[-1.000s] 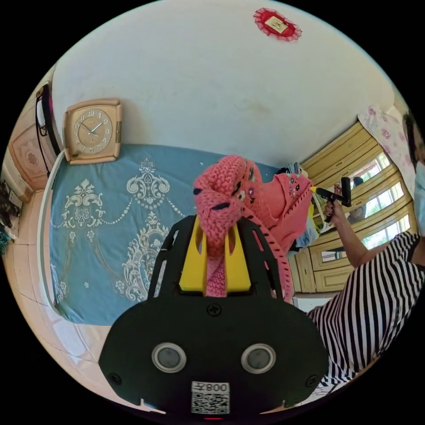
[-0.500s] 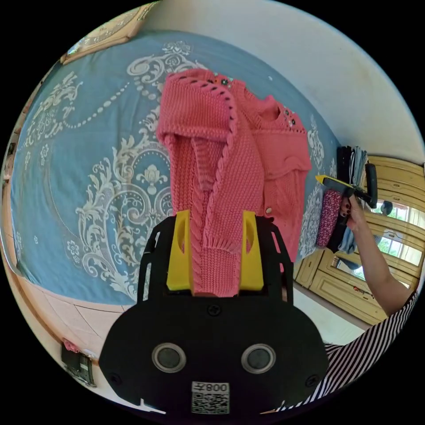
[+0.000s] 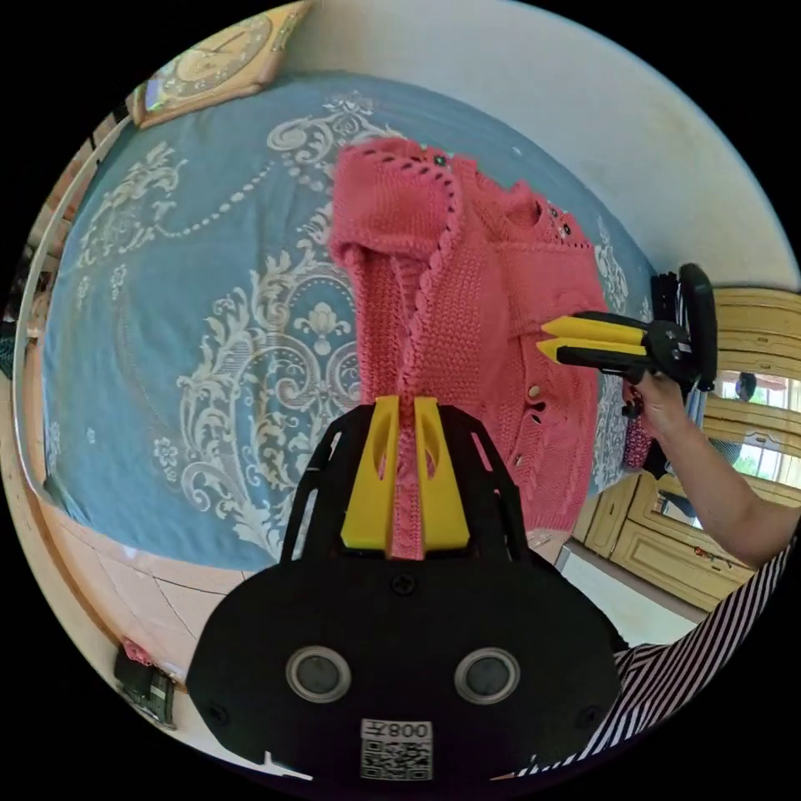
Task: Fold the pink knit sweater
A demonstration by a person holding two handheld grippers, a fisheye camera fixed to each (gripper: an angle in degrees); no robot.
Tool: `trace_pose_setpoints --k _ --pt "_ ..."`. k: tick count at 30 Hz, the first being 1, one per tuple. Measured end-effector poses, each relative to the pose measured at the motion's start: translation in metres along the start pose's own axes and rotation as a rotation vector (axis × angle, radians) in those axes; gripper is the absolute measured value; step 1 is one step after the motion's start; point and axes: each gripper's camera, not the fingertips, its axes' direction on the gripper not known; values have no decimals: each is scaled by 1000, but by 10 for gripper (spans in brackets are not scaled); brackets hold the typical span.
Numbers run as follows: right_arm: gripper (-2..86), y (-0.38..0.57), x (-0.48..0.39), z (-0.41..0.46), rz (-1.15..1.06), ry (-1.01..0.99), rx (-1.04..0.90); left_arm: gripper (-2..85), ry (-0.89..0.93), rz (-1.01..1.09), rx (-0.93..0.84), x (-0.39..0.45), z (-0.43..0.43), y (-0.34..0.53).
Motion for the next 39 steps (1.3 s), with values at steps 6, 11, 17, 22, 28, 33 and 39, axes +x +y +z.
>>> trace_pose_setpoints --k 6,11,17,22,28,33,39 --pt "92 -52 -49 19 -179 66 -5 61 -235 -419 233 -121 -89 38" --pt "85 -71 -86 56 -313 217 -71 70 -175 -438 223 -121 -72 57" --pt "46 -56 -68 16 -248 173 -23 70 -3 -311 91 -75 -8 45" --pt "40 29 19 -118 105 174 228 72 14 -226 89 -51 2 26" --pt "39 211 126 -181 726 542 72 77 -46 -211 93 -50 10 -17" --pt "28 279 132 -137 932 404 -8 76 -209 -185 -2 -47 42 -69" --pt "6 235 123 -90 766 298 -14 62 -498 -195 -31 -54 39 -113"
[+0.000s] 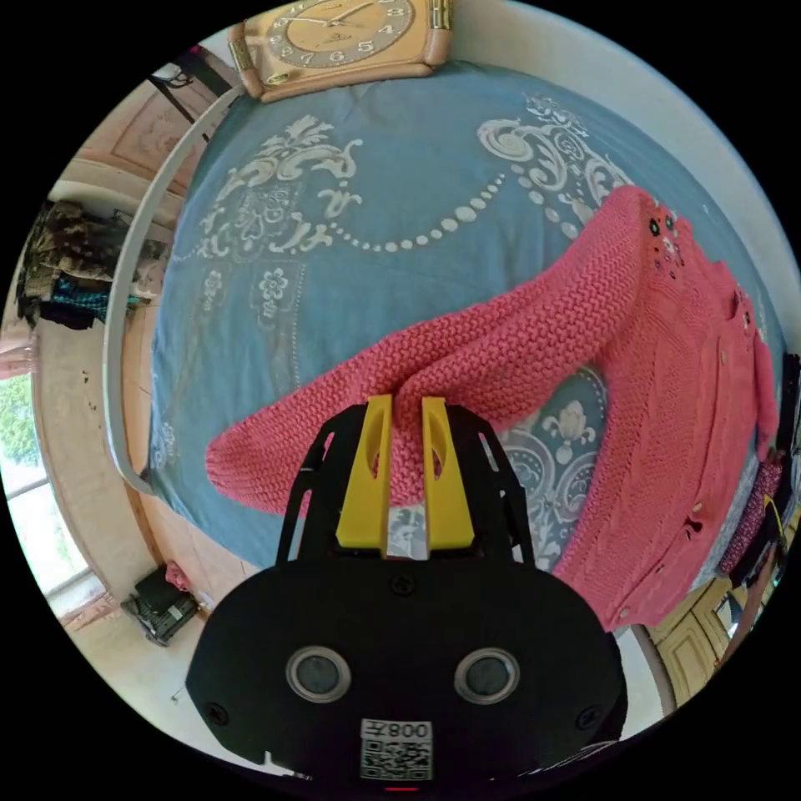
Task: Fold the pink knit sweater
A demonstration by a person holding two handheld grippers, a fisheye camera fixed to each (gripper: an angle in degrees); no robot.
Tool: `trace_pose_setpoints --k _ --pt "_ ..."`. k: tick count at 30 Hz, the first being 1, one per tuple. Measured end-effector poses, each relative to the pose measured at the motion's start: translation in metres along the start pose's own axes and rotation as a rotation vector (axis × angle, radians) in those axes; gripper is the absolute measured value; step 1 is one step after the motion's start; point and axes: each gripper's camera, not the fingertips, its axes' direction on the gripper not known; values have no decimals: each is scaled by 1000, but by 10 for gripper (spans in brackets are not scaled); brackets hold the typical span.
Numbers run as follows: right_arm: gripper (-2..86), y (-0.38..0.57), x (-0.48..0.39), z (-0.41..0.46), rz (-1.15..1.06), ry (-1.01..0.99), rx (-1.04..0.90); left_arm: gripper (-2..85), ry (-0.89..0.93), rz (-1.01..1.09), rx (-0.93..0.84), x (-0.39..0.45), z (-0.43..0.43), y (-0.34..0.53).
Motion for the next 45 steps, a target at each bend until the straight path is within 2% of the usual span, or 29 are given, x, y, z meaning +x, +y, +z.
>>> trace_pose_setpoints --k 4,9,13,16,17,19,22,23,24,27,30,34,36,39,42,45 --pt "13 -30 -6 -10 -64 -22 100 74 -31 -77 35 -17 -20 -20" --pt "58 -91 4 -14 -166 19 179 85 143 -41 260 22 -61 0" --pt "86 -133 24 17 -215 57 76 100 225 -27 319 51 -71 12" --pt "93 -148 39 65 -228 16 -94 103 303 -26 332 67 -67 16" --pt "89 -146 42 67 -232 5 -39 103 296 -17 321 74 -63 15" --pt "70 -146 40 68 -272 23 -59 100 291 -7 295 83 -58 9" --pt "42 -142 35 66 -419 264 -89 94 285 -25 303 88 -57 -2" --pt "39 -143 51 63 -394 332 -77 93 288 -29 319 89 -59 -8" --pt "37 -148 80 60 -307 312 -97 92 296 -25 330 90 -62 -14" --pt "36 -158 157 51 -64 99 -110 97 310 17 355 101 -65 -33" --pt "32 -159 180 36 55 83 2 110 332 79 346 121 -62 -58" --pt "54 -162 153 13 -33 -130 206 128 372 149 315 146 -54 -90" --pt "78 -174 110 21 -178 -227 235 135 371 182 263 162 -41 -111" --pt "89 -195 56 58 -309 -227 158 130 344 201 143 182 -12 -130" --pt "84 -207 27 97 -302 -178 85 107 293 189 162 194 -10 -131" --pt "54 -195 11 99 -370 -67 145 50 278 257 173 210 -14 -125"
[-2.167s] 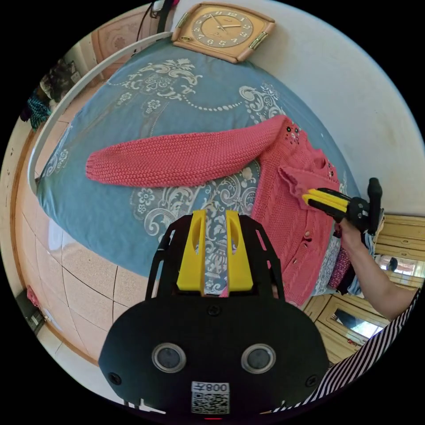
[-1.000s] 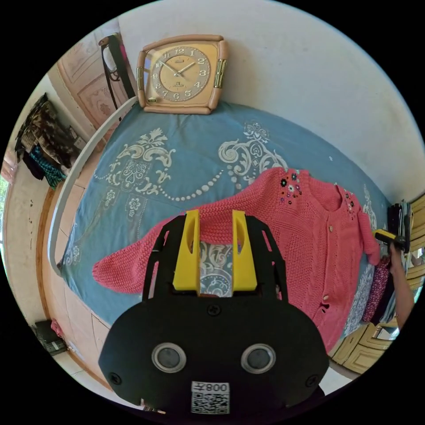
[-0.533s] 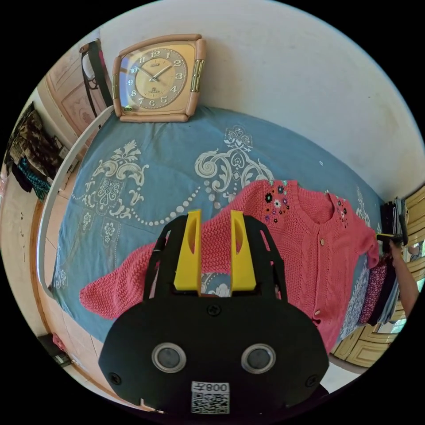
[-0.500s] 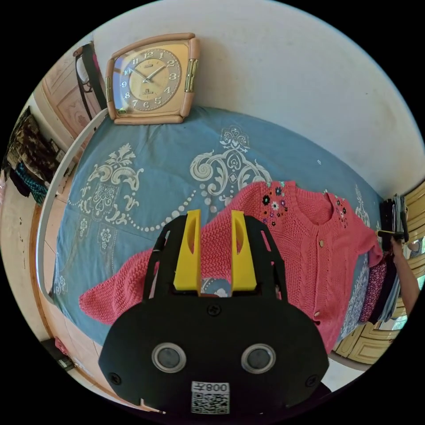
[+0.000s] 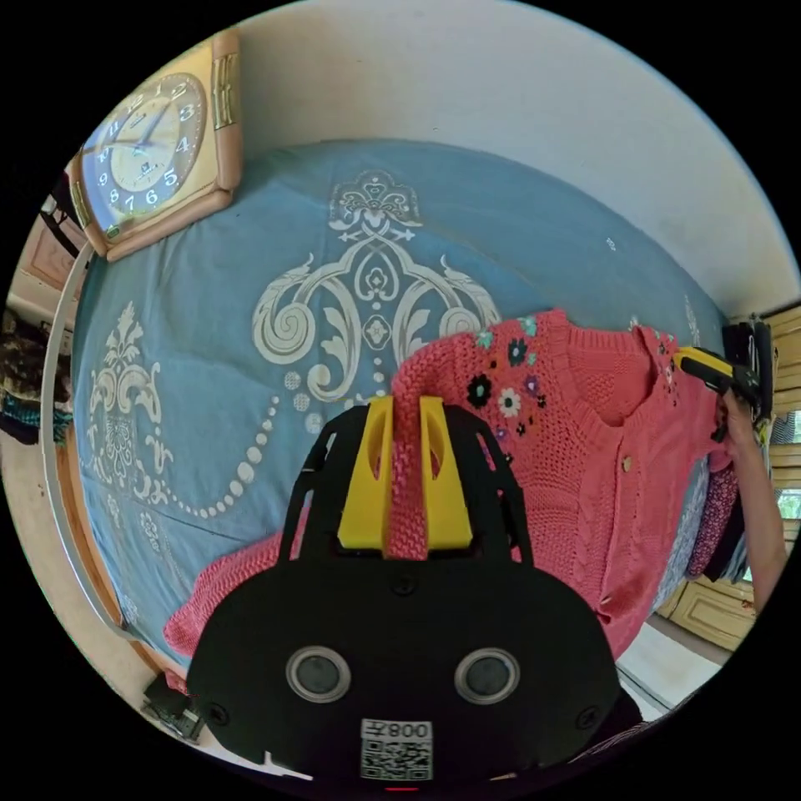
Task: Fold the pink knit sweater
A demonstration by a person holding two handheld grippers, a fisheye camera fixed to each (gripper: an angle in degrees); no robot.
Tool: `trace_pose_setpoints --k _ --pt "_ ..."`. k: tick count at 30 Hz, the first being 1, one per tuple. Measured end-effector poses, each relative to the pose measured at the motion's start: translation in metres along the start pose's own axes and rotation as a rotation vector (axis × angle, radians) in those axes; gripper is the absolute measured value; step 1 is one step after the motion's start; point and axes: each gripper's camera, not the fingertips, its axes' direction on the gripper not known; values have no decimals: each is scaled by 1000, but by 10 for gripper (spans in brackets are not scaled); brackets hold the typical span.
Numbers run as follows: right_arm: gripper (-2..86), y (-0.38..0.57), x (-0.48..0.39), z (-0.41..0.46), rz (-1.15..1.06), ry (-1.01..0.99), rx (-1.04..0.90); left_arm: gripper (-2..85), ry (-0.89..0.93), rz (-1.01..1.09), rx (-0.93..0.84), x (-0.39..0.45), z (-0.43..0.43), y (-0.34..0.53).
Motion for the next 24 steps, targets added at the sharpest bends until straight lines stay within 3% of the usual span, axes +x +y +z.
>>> trace_pose_setpoints --k 4,7,13,16,18,20,24 --pt "31 14 -1 -15 -55 5 16 29 1 -32 79 7 -19 6" --pt "24 31 23 -65 -5 -72 165 23 43 -72 197 -1 -57 10" --pt "27 22 51 -91 16 14 252 34 1 -73 321 -3 -93 -8" --pt "43 -5 67 -39 86 -67 89 58 -15 -56 243 0 -57 -33" --pt "55 -7 68 8 139 -21 -61 74 -138 -93 100 6 -18 -37" --pt "70 5 67 24 173 -7 -108 80 -194 -120 66 10 -5 -22" --pt "89 82 61 8 173 -122 23 93 -13 -51 107 15 -10 61"
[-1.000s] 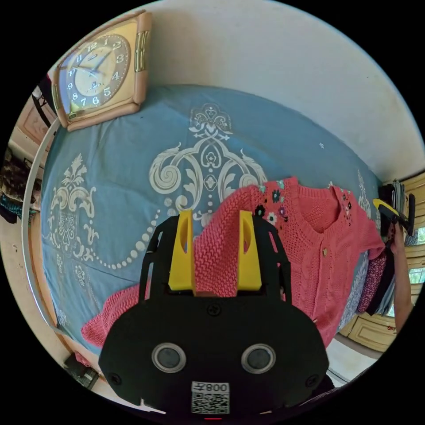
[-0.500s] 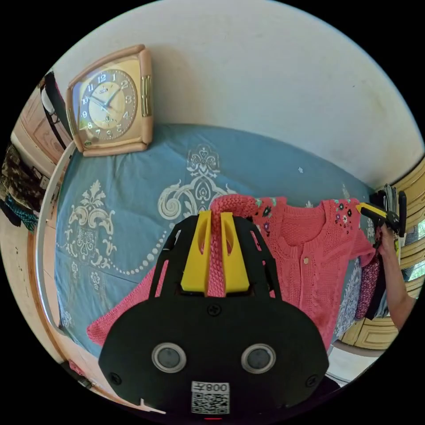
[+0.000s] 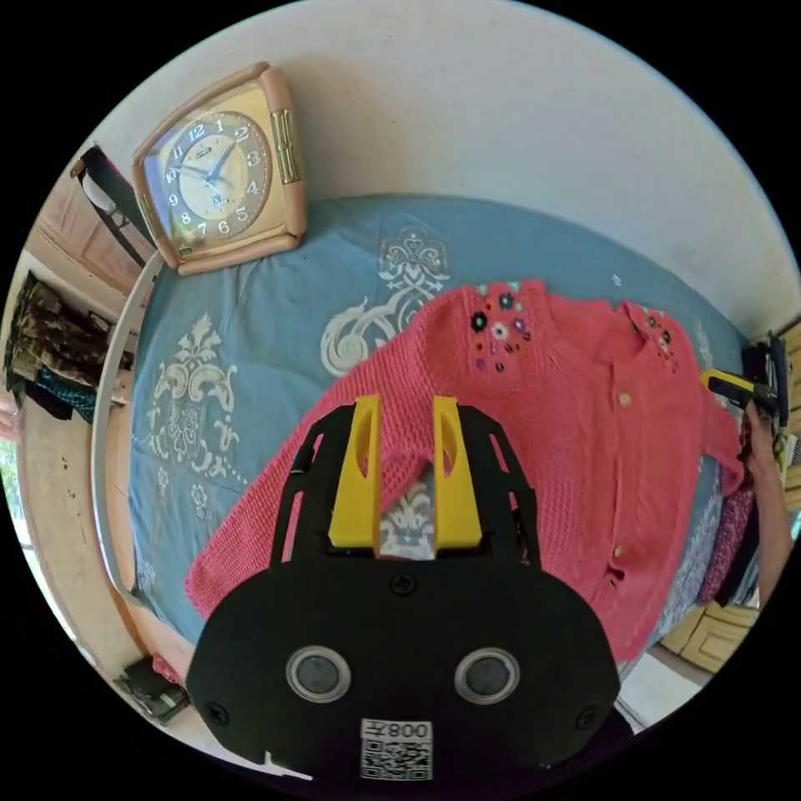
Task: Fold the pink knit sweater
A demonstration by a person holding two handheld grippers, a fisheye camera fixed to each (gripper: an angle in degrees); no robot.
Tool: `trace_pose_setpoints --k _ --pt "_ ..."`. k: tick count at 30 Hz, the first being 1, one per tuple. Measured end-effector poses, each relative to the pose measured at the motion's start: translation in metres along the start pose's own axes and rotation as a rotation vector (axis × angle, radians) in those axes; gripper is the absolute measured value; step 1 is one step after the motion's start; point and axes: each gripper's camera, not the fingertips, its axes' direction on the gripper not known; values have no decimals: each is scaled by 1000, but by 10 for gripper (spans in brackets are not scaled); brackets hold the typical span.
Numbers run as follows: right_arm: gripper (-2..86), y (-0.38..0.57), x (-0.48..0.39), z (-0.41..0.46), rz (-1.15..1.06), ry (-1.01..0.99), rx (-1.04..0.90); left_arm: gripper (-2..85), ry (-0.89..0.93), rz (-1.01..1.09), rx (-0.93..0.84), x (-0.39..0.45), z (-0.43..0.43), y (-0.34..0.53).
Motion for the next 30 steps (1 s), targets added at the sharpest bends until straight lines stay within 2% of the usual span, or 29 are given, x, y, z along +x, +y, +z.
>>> trace_pose_setpoints --k 4,6,8,12,14,16,22,26,28,30 --pt "102 101 -13 6 37 -149 -118 109 110 -26 -162 -2 2 101" --pt "115 168 -33 24 105 -239 -274 121 161 -126 -312 -5 10 164" --pt "123 206 -47 34 182 -306 -353 127 185 -211 -394 -6 18 201" --pt "121 240 -83 58 197 -265 -435 120 200 -286 -489 5 43 240" --pt "104 244 -95 76 185 -247 -487 107 133 -253 -483 16 49 245" --pt "69 246 -100 78 184 -159 -458 82 125 -223 -494 24 50 245" --pt "35 254 -81 51 116 -290 -436 32 156 -224 -441 22 27 263" --pt "35 277 -40 62 223 -398 -450 26 209 -258 -442 15 35 288" --pt "38 284 -29 83 305 -443 -509 25 159 -246 -465 20 45 296" --pt "45 291 -28 77 340 -434 -484 27 82 -265 -467 25 40 310"
